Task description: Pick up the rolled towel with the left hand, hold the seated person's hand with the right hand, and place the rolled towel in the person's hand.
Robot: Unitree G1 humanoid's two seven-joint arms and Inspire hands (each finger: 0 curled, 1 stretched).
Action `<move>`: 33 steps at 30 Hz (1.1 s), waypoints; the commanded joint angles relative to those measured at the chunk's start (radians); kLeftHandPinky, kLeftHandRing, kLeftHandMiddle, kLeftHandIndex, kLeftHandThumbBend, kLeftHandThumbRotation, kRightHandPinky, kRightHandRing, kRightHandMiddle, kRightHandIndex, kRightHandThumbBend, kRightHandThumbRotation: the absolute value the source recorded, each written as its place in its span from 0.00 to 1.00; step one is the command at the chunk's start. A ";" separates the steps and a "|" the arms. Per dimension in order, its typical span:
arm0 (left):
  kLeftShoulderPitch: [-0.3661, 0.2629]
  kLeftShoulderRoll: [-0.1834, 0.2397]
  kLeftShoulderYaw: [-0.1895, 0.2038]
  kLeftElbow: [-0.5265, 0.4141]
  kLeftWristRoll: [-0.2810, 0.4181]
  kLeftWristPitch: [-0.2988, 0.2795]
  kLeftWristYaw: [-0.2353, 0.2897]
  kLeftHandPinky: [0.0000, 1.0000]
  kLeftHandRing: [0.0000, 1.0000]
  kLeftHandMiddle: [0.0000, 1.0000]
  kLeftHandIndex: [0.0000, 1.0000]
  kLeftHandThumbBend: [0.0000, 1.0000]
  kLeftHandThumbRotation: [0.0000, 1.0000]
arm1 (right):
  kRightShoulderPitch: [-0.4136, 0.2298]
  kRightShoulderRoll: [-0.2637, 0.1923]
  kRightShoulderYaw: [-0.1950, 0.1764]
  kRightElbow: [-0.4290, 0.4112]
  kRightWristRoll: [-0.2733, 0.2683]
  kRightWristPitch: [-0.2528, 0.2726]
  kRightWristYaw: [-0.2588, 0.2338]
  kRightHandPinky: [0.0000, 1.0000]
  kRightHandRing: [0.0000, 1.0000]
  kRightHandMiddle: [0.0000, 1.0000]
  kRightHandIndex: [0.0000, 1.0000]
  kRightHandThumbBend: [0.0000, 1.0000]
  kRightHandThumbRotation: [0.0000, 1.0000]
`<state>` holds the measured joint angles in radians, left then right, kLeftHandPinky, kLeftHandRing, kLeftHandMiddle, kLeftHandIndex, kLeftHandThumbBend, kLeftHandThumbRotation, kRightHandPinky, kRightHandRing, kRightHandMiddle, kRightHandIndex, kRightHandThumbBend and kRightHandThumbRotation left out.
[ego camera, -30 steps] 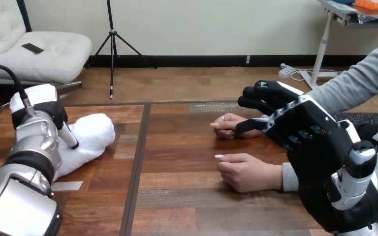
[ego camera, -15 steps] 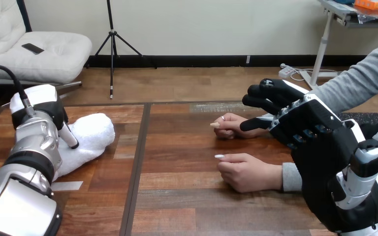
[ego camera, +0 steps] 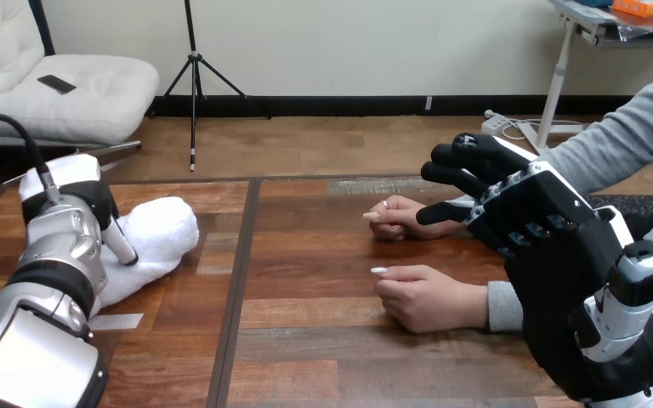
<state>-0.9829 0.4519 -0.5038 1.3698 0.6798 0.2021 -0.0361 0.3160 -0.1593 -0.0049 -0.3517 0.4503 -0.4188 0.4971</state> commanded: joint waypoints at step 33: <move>-0.076 -0.015 -0.025 -0.003 0.025 0.035 -0.186 0.88 0.91 0.90 0.85 1.00 0.64 | -0.039 0.008 -0.006 -0.042 -0.019 -0.021 -0.011 0.64 0.80 0.80 0.78 0.90 0.96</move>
<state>-1.0414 0.4520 -0.5344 1.3689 0.7138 0.2381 -0.2035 0.3160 -0.1588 -0.0048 -0.3516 0.4294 -0.4189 0.4936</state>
